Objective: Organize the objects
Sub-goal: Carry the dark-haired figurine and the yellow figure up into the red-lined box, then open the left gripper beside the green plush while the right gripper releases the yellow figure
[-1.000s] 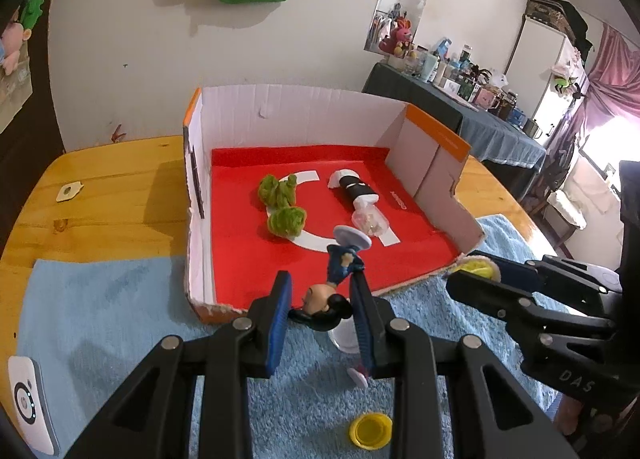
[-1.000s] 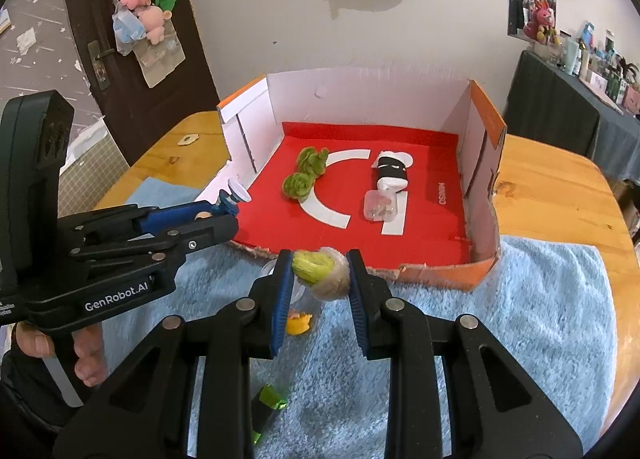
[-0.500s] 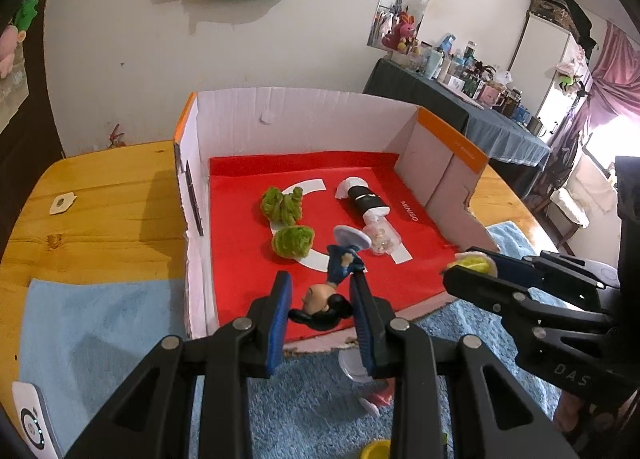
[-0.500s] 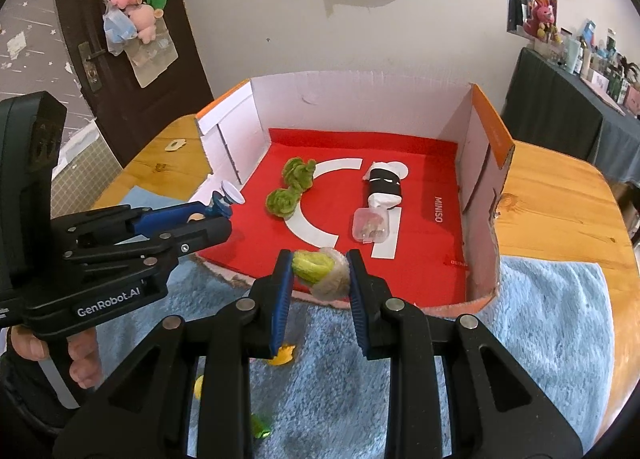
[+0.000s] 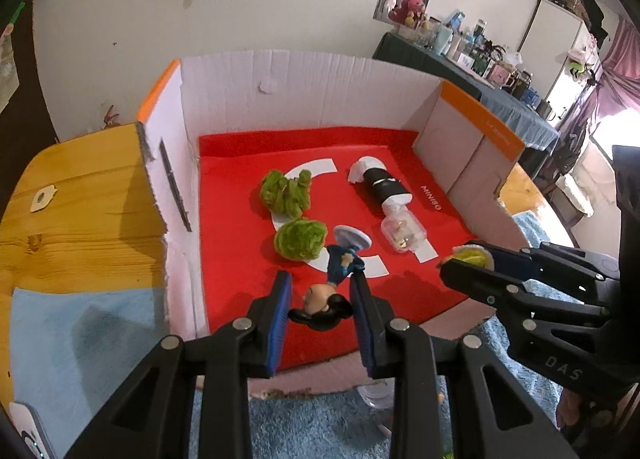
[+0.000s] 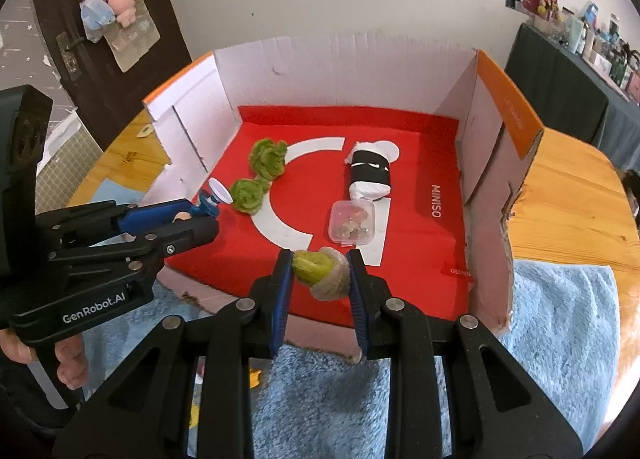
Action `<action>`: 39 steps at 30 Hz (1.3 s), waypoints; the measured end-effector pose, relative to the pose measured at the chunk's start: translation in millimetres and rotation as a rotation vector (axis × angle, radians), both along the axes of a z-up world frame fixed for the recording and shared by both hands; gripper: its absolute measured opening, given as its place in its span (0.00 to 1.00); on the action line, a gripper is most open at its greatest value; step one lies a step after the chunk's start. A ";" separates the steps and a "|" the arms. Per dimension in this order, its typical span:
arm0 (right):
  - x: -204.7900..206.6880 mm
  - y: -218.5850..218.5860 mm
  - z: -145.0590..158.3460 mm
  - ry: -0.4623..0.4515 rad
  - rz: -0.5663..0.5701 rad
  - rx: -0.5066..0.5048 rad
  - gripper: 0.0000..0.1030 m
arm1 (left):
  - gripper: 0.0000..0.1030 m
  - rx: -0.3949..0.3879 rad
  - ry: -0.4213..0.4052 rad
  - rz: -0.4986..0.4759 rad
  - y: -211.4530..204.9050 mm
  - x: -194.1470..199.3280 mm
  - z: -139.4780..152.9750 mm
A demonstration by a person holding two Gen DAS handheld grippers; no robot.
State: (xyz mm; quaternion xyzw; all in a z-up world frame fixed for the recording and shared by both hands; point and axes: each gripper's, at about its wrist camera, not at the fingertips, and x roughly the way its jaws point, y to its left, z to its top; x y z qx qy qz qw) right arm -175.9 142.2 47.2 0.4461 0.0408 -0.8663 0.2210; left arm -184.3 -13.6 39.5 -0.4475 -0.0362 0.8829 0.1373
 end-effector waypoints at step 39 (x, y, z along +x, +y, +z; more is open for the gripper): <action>-40.6 6.6 -31.4 -0.056 -0.042 -0.007 0.24 | 0.30 -0.037 -0.073 0.018 6.1 -41.4 -27.8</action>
